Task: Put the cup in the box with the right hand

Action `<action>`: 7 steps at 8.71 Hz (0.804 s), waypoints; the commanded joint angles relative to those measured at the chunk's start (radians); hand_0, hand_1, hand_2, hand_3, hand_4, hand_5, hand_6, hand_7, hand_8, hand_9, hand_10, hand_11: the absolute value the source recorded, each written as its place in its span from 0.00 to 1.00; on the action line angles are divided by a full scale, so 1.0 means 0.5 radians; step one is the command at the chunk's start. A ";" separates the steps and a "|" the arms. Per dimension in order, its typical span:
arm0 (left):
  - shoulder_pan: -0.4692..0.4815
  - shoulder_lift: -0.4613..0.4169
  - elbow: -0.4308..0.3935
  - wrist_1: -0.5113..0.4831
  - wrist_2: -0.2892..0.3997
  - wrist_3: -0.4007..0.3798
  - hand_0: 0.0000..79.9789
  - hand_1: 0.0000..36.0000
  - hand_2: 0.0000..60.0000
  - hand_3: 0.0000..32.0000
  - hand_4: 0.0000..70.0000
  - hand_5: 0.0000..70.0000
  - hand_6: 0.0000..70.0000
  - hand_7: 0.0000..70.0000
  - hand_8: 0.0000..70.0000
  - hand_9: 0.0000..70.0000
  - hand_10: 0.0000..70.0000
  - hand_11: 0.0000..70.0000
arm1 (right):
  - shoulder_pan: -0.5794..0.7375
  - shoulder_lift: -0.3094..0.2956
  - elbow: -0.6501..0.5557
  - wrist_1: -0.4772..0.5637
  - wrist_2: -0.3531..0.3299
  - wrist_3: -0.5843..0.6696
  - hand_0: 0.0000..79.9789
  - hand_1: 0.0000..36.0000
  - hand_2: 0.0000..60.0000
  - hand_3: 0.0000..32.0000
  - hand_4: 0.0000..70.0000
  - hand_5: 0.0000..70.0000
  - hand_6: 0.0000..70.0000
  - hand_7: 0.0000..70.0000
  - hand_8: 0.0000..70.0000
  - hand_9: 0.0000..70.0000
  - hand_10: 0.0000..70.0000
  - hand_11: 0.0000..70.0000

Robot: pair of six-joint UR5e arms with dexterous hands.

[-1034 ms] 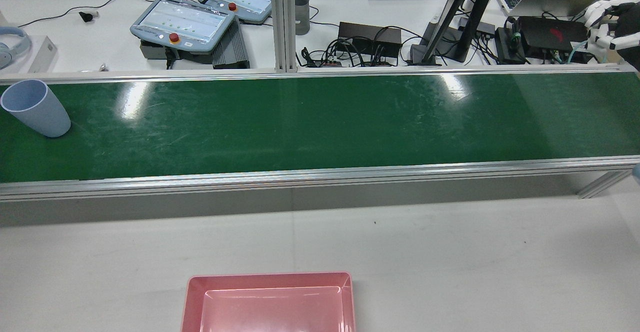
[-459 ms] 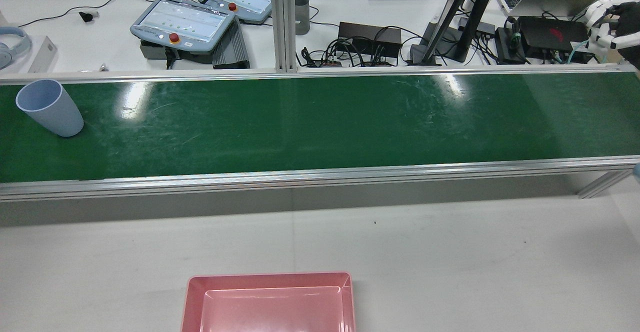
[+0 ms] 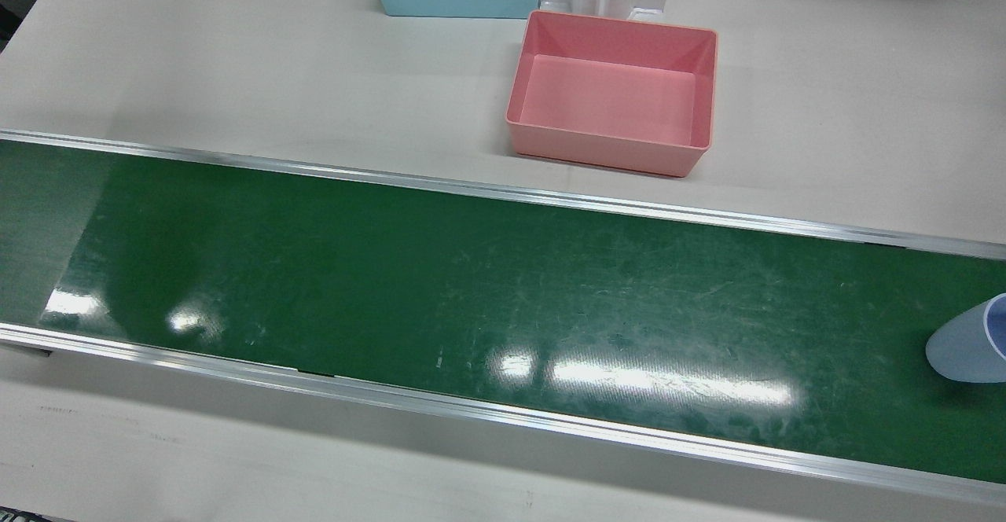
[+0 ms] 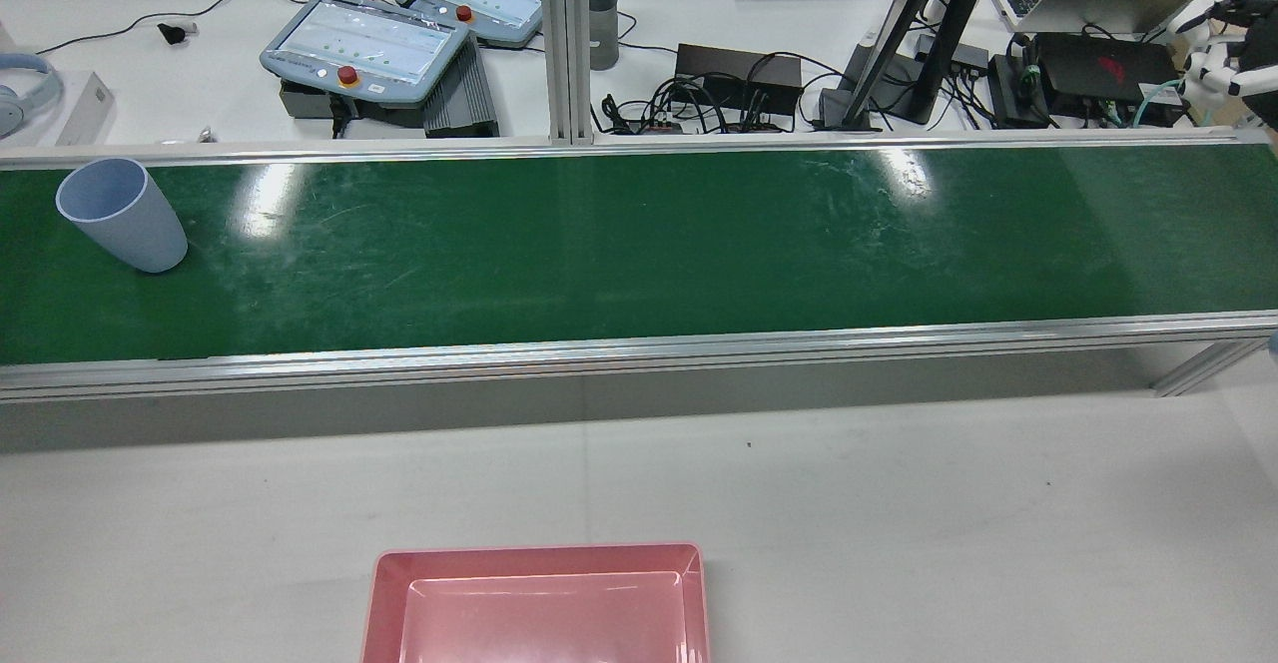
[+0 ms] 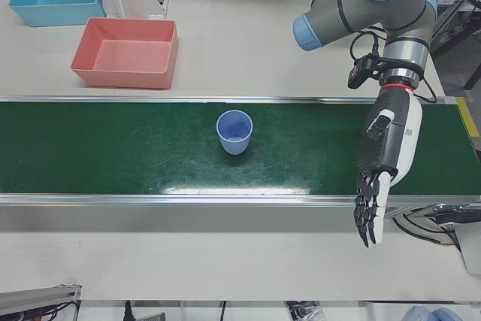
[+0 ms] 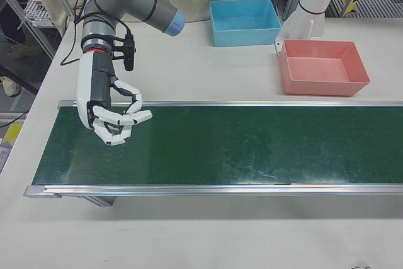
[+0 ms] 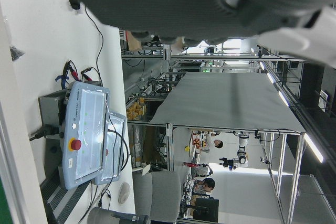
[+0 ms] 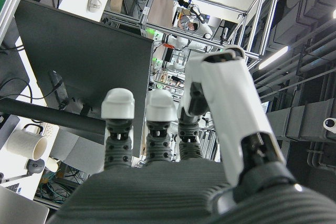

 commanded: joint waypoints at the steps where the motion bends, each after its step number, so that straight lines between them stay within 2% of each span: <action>1: 0.002 0.000 -0.002 0.000 0.000 0.000 0.00 0.00 0.00 0.00 0.00 0.00 0.00 0.00 0.00 0.00 0.00 0.00 | 0.000 -0.002 -0.130 0.144 0.002 0.000 1.00 1.00 1.00 0.00 0.45 0.40 0.54 1.00 1.00 1.00 0.95 1.00; 2: -0.001 0.000 -0.002 0.000 0.000 0.000 0.00 0.00 0.00 0.00 0.00 0.00 0.00 0.00 0.00 0.00 0.00 0.00 | -0.021 0.001 -0.136 0.141 0.002 -0.003 1.00 1.00 1.00 0.00 0.44 0.40 0.55 1.00 1.00 1.00 0.96 1.00; 4: 0.002 0.000 -0.006 0.003 0.000 0.000 0.00 0.00 0.00 0.00 0.00 0.00 0.00 0.00 0.00 0.00 0.00 0.00 | -0.055 0.007 -0.167 0.141 0.002 -0.004 1.00 1.00 1.00 0.00 0.49 0.39 0.53 1.00 0.97 1.00 0.91 1.00; 5: -0.001 0.000 -0.006 0.003 0.000 0.000 0.00 0.00 0.00 0.00 0.00 0.00 0.00 0.00 0.00 0.00 0.00 0.00 | -0.052 0.010 -0.167 0.141 0.002 -0.004 1.00 1.00 1.00 0.00 0.58 0.38 0.53 1.00 0.97 1.00 0.90 1.00; 6: -0.001 0.000 -0.006 0.003 0.000 0.000 0.00 0.00 0.00 0.00 0.00 0.00 0.00 0.00 0.00 0.00 0.00 0.00 | -0.052 0.010 -0.167 0.141 0.002 0.000 1.00 1.00 1.00 0.00 0.53 0.38 0.53 1.00 0.97 1.00 0.89 1.00; 7: -0.001 0.000 -0.003 0.000 0.000 0.000 0.00 0.00 0.00 0.00 0.00 0.00 0.00 0.00 0.00 0.00 0.00 0.00 | -0.052 0.010 -0.167 0.138 0.002 -0.003 1.00 1.00 1.00 0.00 0.54 0.38 0.52 1.00 0.96 1.00 0.89 1.00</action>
